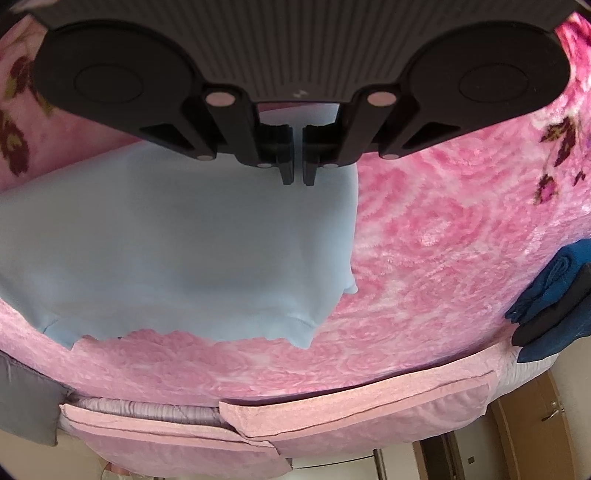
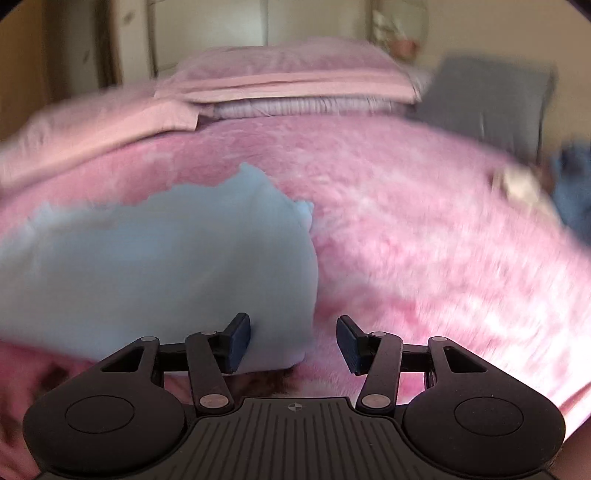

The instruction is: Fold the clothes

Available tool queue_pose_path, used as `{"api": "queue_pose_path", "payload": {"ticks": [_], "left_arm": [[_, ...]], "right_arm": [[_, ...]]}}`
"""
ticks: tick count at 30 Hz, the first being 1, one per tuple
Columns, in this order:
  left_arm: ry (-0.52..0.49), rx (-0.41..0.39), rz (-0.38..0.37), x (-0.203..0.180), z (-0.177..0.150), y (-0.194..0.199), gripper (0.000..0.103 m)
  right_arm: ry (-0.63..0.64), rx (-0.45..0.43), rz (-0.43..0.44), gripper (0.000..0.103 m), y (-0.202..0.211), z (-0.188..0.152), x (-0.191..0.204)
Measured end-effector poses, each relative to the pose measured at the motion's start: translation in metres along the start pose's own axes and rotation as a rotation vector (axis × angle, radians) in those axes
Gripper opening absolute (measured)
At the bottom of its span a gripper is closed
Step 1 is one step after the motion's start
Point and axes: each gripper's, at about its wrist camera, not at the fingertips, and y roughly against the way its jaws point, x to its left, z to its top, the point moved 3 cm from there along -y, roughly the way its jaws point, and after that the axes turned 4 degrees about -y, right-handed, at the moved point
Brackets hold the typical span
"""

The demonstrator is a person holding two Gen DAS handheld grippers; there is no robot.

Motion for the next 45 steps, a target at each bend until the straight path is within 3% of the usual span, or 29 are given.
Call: {"api": "queue_pose_path", "payload": {"ticks": [5,6,9,13,19,23,25,32,33,37,40,42,45], "left_arm": [[0.106,-0.052,-0.109,0.032,0.027,0.009,0.007],[0.134,-0.062,-0.134,0.039,0.034,0.007,0.014],[0.161,-0.089,-0.173,0.048,0.055,-0.004,0.014],[0.087,-0.1,-0.232,0.026,0.079,-0.025,0.008],[-0.071,-0.076,-0.327,-0.048,0.102,-0.065,0.007],[-0.223,-0.052,-0.252,-0.079,0.094,-0.103,0.006],[-0.222,-0.065,-0.243,-0.075,0.092,-0.11,0.006],[-0.054,-0.047,-0.214,-0.016,0.084,-0.107,0.003],[-0.021,-0.046,-0.206,-0.004,0.083,-0.101,0.003],[0.099,-0.069,-0.136,0.04,0.072,-0.058,0.004],[0.258,-0.063,-0.138,0.067,0.045,-0.012,0.013],[0.412,-0.048,-0.196,0.079,0.019,0.012,0.032],[0.661,-0.007,-0.313,0.086,-0.022,0.033,0.034]], "right_arm": [[-0.026,-0.047,0.045,0.05,0.012,0.036,-0.011],[-0.021,-0.058,0.055,0.05,0.009,0.045,-0.011],[0.005,-0.076,0.064,0.05,-0.008,0.07,-0.006],[0.079,-0.062,0.115,0.05,-0.038,0.085,0.024],[0.23,0.002,0.231,0.05,-0.082,0.076,0.099],[0.375,0.044,0.122,0.05,-0.119,0.054,0.115],[0.333,0.031,0.148,0.05,-0.12,0.055,0.101],[0.23,0.013,0.071,0.047,-0.103,0.064,0.042],[0.225,0.008,0.05,0.042,-0.099,0.064,0.036],[0.178,-0.004,-0.016,0.042,-0.066,0.06,0.022],[0.005,-0.012,0.047,0.042,-0.027,0.047,0.006],[-0.173,0.004,0.127,0.048,-0.003,0.034,-0.007],[-0.427,0.036,0.215,0.059,0.023,0.011,-0.023]]}}
